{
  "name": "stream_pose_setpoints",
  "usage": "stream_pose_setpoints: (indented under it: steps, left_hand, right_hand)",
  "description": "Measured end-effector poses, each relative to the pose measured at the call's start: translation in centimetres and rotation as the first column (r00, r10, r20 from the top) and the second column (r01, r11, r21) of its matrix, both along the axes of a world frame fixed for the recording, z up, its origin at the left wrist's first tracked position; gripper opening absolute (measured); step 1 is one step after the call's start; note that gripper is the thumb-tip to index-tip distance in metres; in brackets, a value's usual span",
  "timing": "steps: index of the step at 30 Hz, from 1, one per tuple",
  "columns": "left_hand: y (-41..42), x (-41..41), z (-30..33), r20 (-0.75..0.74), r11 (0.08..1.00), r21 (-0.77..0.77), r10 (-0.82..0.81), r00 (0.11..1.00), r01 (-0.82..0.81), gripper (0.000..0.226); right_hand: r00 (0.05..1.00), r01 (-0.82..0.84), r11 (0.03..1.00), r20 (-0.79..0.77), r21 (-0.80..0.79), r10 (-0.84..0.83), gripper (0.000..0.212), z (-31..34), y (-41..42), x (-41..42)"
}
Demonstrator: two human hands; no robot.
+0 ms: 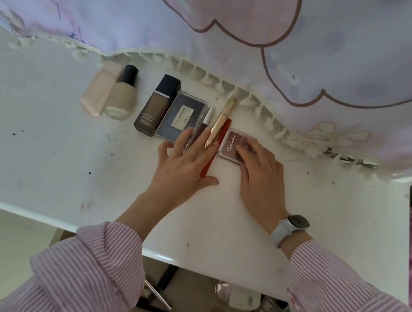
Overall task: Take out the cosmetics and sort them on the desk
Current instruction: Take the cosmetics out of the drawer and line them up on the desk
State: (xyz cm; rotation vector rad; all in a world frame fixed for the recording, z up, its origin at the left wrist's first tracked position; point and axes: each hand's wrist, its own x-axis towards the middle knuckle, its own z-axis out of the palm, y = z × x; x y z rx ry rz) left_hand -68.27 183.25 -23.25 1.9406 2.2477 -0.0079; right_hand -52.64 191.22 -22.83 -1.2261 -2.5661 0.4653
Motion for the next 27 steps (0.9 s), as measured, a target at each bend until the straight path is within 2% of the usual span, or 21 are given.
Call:
stream_pose_setpoints:
  steps: [3,7,11,14,17,19,22,24,26,27]
  left_hand:
    - [0.3,0.0,-0.7,-0.100,0.999,-0.050,-0.005,0.995,0.000,0.071]
    - [0.1,0.6,-0.4,-0.090,1.000,-0.016,0.008,0.996,-0.010,0.068]
    - [-2.4,2.8,1.2,-0.005,0.976,0.215,0.026,1.000,-0.024,0.056]
    - [-6.1,6.0,2.0,0.111,0.908,0.418,-0.013,0.994,-0.035,0.038]
    - [-10.6,10.2,2.0,0.228,0.869,0.495,-0.100,0.969,-0.027,0.024]
    - [-13.5,13.2,1.2,0.296,0.896,0.444,-0.127,0.947,-0.019,0.021]
    - [-16.7,17.3,-0.8,0.408,0.972,0.233,-0.082,0.909,-0.017,0.025]
    - [-17.7,19.4,-2.5,0.442,0.999,0.013,0.033,0.896,-0.043,0.028]
    - [-17.7,20.8,-4.7,0.399,0.973,-0.216,0.158,0.903,-0.075,0.042]
    - [-17.4,21.1,-5.6,0.365,0.956,-0.282,0.189,0.912,-0.085,0.049]
  right_hand:
    - [1.000,-0.013,1.000,0.028,-0.017,0.013,0.039,0.1,0.2,-0.1]
    - [0.999,-0.028,0.996,0.019,-0.085,0.030,0.043,0.5,-0.1,0.7]
    - [0.997,-0.017,0.992,-0.076,-0.126,0.007,0.041,1.3,-1.9,2.5]
    - [0.980,-0.031,0.993,-0.197,-0.112,0.009,0.034,2.3,-4.5,5.1]
    - [0.961,-0.073,0.986,-0.273,-0.152,0.029,0.029,3.1,-7.7,9.1]
    - [0.955,-0.137,0.969,-0.287,-0.204,0.075,0.029,3.0,-9.8,12.4]
    - [0.960,-0.253,0.911,-0.200,-0.325,0.196,0.026,1.8,-13.2,17.7]
    - [0.962,-0.244,0.861,-0.003,-0.446,0.272,0.024,-0.1,-15.1,20.8]
    - [0.935,-0.108,0.826,0.227,-0.553,0.274,0.032,-2.6,-16.4,23.2]
    - [0.918,-0.017,0.823,0.317,-0.568,0.237,0.037,-3.8,-16.6,23.9]
